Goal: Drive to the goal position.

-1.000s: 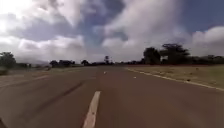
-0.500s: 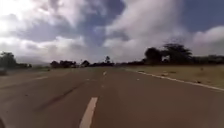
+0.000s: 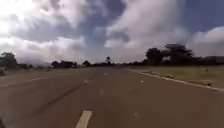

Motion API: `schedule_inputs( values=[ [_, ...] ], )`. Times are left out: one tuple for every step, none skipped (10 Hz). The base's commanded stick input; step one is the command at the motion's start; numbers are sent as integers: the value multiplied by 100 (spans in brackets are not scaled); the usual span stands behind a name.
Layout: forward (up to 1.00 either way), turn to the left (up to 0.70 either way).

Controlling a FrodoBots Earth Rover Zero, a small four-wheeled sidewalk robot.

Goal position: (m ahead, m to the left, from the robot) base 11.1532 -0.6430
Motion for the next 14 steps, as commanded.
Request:
schedule_inputs(
  values=[
    [100,0],
    [100,0],
    [100,0],
    [100,0],
    [100,0],
    [100,0],
    [100,0],
    [100,0],
    [100,0],
    [100,0],
    [100,0],
    [100,0],
    [100,0],
    [100,0]
  ],
)
